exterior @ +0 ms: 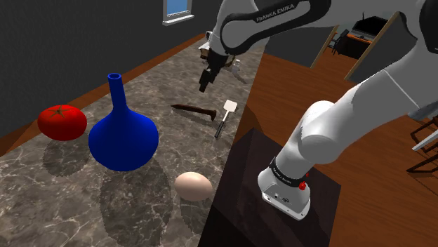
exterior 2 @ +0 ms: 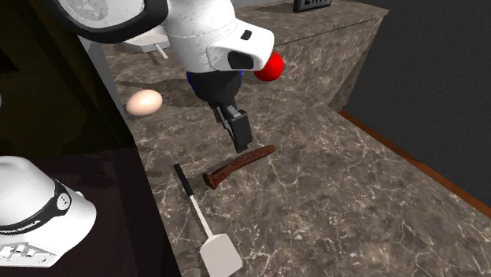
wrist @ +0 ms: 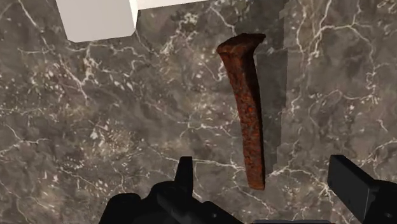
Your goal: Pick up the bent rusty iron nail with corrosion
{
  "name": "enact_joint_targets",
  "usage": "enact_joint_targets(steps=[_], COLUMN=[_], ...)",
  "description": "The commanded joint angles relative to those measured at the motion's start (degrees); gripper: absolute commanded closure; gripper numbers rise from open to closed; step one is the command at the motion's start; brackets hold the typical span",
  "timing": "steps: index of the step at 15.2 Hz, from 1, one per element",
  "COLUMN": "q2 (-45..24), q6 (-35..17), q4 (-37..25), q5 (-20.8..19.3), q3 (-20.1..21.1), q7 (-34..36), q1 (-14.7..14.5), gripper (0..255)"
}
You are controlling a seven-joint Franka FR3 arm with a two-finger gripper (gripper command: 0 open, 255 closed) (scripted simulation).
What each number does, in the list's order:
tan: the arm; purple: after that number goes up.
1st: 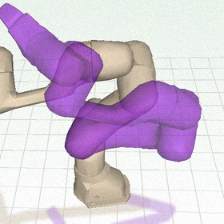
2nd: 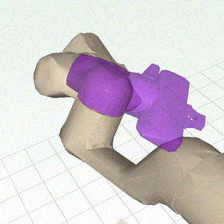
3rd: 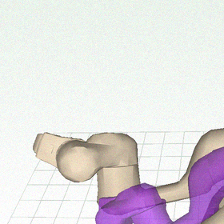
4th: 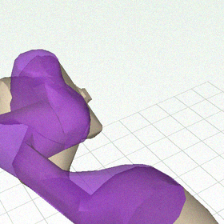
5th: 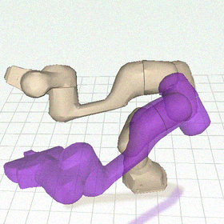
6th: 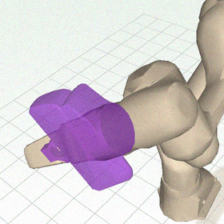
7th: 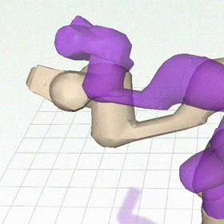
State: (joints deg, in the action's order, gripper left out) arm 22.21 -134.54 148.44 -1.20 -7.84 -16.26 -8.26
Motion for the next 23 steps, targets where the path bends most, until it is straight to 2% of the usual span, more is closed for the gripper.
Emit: enact_joint_targets(steps=[1,6,14,16,17,23], q2=[-3.8,-14.7,-21.1,-21.1,-21.0,-21.0], q6=[-3.5,-12.3,-19.5,-19.5,-19.6,-19.5], q4=[-0.1,-1.0,0.0,0.0,0.2,0.1], q5=[0.8,4.3,7.4,7.4,7.3,7.3], q3=[-0.3,-1.1,-1.2,-1.2,-1.2,-1.2], q7=[-2.0,-8.4,-11.2,-11.2,-11.1,-11.1], q1=[-1.2,-4.0,-4.7,-4.7,-4.7,-4.7], gripper=[0,0,0,0,255,255])
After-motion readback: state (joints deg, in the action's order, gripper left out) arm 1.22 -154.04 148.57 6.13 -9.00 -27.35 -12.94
